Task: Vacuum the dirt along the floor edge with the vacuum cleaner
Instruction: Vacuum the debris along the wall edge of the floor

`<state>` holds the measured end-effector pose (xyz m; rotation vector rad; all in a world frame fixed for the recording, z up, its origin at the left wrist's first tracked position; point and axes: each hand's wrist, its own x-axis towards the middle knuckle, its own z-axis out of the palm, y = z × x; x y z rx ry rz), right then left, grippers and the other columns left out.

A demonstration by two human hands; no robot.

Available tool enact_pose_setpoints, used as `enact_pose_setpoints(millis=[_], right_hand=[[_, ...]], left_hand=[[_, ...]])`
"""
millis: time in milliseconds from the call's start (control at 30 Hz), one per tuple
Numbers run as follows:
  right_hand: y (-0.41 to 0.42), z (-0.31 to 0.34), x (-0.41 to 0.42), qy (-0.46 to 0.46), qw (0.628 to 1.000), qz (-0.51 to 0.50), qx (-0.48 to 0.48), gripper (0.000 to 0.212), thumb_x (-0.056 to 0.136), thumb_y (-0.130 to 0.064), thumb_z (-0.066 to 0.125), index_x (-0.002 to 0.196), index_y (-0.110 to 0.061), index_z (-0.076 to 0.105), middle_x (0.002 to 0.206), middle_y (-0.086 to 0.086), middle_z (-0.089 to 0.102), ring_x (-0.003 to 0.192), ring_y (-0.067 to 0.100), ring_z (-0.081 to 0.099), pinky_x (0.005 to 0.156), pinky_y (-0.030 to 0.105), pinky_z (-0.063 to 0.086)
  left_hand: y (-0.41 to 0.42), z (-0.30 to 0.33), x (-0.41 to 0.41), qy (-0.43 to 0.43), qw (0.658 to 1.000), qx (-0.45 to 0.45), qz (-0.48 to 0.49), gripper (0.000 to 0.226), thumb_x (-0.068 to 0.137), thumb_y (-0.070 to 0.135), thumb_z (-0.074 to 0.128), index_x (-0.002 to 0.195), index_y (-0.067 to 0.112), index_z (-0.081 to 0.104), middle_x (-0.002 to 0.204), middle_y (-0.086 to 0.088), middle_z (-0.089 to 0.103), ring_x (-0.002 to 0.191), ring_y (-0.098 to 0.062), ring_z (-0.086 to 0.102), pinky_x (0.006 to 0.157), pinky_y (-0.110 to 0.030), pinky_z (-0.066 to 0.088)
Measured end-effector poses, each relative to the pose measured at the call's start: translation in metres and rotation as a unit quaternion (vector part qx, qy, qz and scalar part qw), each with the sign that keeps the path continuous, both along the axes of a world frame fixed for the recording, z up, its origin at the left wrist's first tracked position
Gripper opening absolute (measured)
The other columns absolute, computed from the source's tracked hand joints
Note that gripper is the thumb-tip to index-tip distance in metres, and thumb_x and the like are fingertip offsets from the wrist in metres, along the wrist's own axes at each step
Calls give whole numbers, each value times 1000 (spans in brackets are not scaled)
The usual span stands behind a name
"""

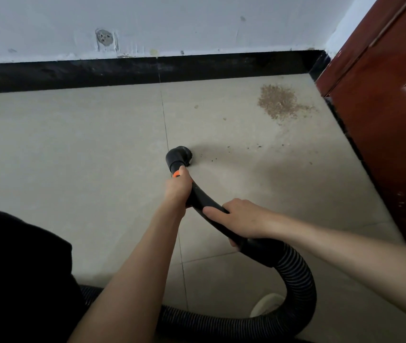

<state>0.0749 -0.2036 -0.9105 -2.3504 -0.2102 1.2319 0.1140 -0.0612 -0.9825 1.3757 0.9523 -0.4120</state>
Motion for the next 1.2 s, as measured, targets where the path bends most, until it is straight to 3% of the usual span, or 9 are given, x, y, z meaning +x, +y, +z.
enact_pose_setpoints(millis=[167,300,367,567,733,800,967,1067,1200], right_hand=[[-14,-1,1,-4,999,-44,-8,54,96,-62,36,80,-12,52,60,4,70,51,17,64,66,30,54],[-24,-2,-1,-20,997,-74,-17,56,95,-63,36,76,-13,53,57,4,69,47,14,62,69,31,54],[-28,-1,-4,-28,997,-73,-21,58,96,-62,35,72,-13,54,53,2,66,46,12,60,70,30,53],[-32,7,-10,-25,999,-36,-11,61,96,-63,35,71,-11,55,62,5,64,60,22,62,82,38,55],[-28,14,-10,-7,1000,10,5,58,99,-59,34,78,-9,56,59,3,61,50,14,56,66,28,48],[-25,12,-9,-15,1000,13,1,59,99,-59,34,79,-8,56,58,3,60,53,16,57,70,30,50],[-31,3,-8,-61,997,-30,-31,63,97,-62,33,73,-9,56,68,10,67,74,28,67,84,38,54],[-49,0,-5,-64,994,-82,-30,62,96,-62,36,73,-10,58,64,8,67,66,24,65,78,36,54],[-68,-2,1,-67,991,-118,-19,61,95,-62,41,65,-12,57,54,3,65,48,11,61,68,31,52]], left_hand=[[-19,1,10,-4,1000,8,-30,31,97,36,35,106,8,46,99,-11,54,100,-31,56,83,-40,52],[-37,6,16,-15,999,-16,-44,28,96,31,35,89,8,48,81,-6,50,78,-22,53,67,-33,47],[-43,8,15,-18,998,-32,-52,27,97,31,36,92,7,48,81,-6,49,73,-19,51,66,-33,45],[-39,3,-3,-24,1000,-20,3,30,96,34,40,80,10,45,84,-7,51,80,-23,54,75,-37,48],[-26,-2,-20,-28,998,13,48,29,95,36,38,77,14,45,90,-8,51,93,-27,54,84,-40,50],[-24,-3,-17,-30,999,15,34,29,96,36,37,79,14,46,93,-9,52,95,-27,55,83,-39,50],[-42,-1,2,-44,998,-32,-24,30,96,34,39,92,6,49,84,-7,49,78,-20,52,67,-32,46],[-65,1,16,-44,996,-60,-53,28,97,34,41,82,11,46,86,-6,49,82,-22,52,74,-34,47],[-83,-2,28,-45,994,-71,-66,26,96,33,42,84,10,46,85,-6,48,80,-22,52,72,-33,46]])
